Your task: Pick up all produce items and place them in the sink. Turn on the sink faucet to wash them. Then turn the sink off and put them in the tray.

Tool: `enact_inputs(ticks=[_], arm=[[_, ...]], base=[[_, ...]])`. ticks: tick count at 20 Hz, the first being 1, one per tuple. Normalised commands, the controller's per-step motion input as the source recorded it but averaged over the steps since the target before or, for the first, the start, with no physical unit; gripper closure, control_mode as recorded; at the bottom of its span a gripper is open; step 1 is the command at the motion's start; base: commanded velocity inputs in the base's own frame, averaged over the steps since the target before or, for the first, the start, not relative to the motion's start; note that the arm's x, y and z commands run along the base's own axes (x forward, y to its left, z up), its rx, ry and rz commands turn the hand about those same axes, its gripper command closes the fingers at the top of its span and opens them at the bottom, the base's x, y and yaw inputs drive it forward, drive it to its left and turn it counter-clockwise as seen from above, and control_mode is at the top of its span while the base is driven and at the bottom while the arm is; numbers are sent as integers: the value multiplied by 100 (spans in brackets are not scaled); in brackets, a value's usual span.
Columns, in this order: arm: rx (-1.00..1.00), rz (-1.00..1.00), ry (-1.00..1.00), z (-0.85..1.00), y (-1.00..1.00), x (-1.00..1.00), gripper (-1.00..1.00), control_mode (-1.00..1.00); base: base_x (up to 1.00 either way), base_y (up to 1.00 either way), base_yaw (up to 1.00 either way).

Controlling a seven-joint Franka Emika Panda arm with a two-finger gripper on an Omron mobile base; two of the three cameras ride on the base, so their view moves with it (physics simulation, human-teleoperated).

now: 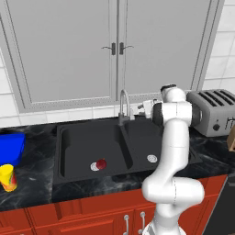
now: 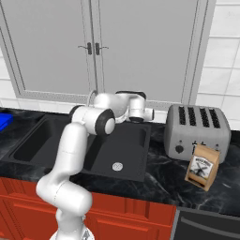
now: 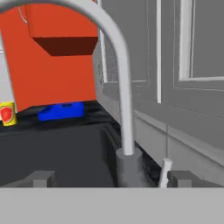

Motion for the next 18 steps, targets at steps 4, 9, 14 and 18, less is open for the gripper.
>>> enact_inputs(ticks=[4, 9, 14, 18], arm=[[0, 0, -3, 23, -7, -41, -100, -100], [0, 0, -3, 26, 0, -53, -100, -100], [0, 0, -4, 34, 0, -56, -100, -100], [0, 0, -4, 36, 0, -57, -100, -100]], base=[[0, 0, 0], [0, 0, 0], [0, 0, 0], [0, 0, 0]])
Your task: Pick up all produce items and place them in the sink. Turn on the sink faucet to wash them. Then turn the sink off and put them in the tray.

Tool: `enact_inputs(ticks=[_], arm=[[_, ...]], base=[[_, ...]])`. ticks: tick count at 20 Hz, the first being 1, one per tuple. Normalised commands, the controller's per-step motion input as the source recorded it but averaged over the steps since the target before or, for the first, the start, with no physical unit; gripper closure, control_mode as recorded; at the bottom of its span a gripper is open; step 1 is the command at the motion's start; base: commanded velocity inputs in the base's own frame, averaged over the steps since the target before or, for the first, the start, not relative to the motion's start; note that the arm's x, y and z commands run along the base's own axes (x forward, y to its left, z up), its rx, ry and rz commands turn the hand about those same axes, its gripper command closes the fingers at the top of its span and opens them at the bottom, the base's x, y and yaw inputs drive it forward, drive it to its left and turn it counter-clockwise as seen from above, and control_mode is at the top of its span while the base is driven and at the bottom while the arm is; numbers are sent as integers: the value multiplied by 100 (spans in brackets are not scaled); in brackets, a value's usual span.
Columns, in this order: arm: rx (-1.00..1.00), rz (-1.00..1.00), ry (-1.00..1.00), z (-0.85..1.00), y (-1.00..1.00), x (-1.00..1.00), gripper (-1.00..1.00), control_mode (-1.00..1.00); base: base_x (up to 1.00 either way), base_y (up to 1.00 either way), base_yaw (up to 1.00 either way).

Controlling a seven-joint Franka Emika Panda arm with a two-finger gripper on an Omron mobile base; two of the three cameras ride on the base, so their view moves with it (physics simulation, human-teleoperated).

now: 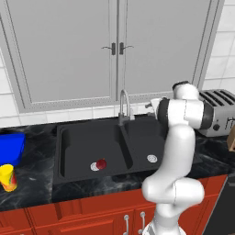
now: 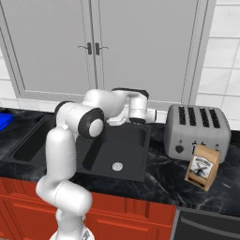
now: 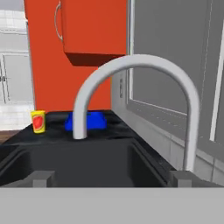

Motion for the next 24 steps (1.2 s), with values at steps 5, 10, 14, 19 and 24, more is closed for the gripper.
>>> enact_inputs(ticks=[5, 10, 14, 19, 24], arm=[[0, 0, -5, 43, 0, -59, -100, -100], [0, 0, -6, 47, 0, -60, -100, -100], [0, 0, -6, 49, 0, -60, -100, -100], [0, 0, -5, 49, 0, -60, -100, -100], [0, 0, -1, 47, 2, -61, -100, -100]], base=[[0, 0, 0], [0, 0, 0], [0, 0, 0], [0, 0, 0], [0, 0, 0]])
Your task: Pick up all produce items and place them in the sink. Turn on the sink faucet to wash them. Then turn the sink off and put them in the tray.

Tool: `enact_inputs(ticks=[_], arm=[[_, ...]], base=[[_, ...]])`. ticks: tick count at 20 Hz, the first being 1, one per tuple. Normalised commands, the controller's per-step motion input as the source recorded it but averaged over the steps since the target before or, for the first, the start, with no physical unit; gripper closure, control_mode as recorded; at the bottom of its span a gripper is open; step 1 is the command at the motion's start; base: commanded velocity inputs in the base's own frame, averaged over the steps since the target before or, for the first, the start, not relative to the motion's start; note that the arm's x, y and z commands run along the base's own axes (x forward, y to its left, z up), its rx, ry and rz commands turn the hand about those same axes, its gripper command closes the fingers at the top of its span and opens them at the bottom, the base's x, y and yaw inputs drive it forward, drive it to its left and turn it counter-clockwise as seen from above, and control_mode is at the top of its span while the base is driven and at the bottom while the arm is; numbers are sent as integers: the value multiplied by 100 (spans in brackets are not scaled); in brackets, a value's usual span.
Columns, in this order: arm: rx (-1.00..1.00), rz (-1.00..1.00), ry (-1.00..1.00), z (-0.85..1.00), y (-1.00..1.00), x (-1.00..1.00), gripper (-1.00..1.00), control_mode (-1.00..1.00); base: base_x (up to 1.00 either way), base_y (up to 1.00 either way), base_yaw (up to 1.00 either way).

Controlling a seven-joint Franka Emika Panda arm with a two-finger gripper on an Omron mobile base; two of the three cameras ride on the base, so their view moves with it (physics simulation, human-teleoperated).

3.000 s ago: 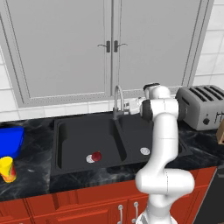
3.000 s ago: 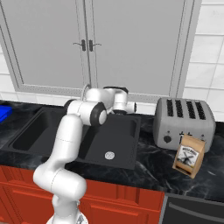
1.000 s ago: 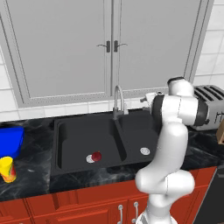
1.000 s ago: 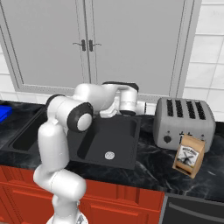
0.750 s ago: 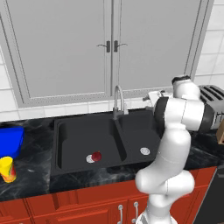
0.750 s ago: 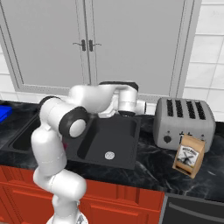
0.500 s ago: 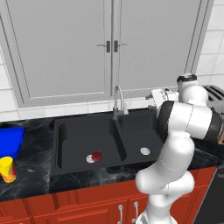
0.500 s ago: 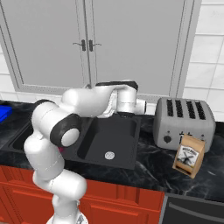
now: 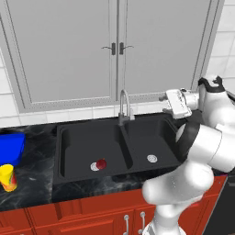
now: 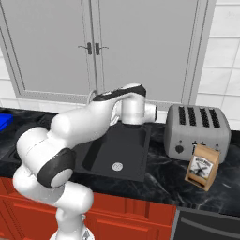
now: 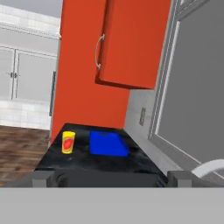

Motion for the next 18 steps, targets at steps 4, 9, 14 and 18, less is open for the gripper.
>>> enact_inputs(ticks=[4, 9, 14, 18], arm=[[0, -2, 0, 43, 21, -57, -100, -100], [0, -4, 1, 39, 33, -53, -100, -100], [0, -6, 5, 28, 39, -47, -100, -100], [-3, -9, 12, 11, 53, -31, -100, -100]], base=[[0, 0, 0], [0, 0, 0], [0, 0, 0], [0, 0, 0]])
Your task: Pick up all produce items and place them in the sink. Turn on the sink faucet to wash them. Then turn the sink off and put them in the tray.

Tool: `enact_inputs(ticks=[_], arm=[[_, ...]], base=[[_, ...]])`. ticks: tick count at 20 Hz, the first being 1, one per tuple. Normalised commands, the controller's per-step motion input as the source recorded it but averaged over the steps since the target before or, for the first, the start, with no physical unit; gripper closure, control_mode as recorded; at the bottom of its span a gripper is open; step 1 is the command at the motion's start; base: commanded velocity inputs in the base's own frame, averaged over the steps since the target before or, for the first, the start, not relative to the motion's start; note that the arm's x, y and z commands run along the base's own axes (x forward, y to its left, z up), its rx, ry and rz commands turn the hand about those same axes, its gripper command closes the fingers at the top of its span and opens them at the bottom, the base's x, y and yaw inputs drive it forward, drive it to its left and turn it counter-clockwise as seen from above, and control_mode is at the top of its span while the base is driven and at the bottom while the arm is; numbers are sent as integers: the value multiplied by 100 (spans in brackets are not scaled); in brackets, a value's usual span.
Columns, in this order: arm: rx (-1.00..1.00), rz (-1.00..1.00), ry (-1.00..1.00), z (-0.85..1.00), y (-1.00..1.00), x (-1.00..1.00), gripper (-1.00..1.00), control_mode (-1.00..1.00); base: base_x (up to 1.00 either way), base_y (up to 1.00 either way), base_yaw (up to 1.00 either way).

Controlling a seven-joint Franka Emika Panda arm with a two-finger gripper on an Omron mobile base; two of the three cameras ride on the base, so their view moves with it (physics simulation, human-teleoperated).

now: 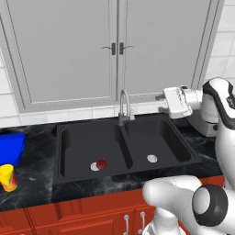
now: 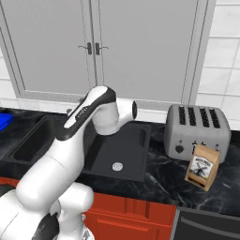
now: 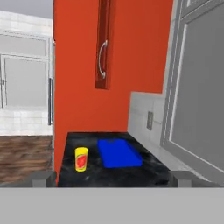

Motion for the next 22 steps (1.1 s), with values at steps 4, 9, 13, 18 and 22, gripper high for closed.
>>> enact_inputs(ticks=[4, 9, 13, 18, 22], arm=[[-6, -12, 14, 0, 54, -20, -100, -100], [-12, -14, 16, 0, 61, -9, -100, -100], [-13, -18, 20, 0, 64, -4, -100, -100], [-14, -18, 24, 0, 61, 0, -100, -100], [-12, -20, 23, -3, 53, 0, -100, -100]], base=[[0, 0, 0], [0, 0, 0], [0, 0, 0], [0, 0, 0], [0, 0, 0]])
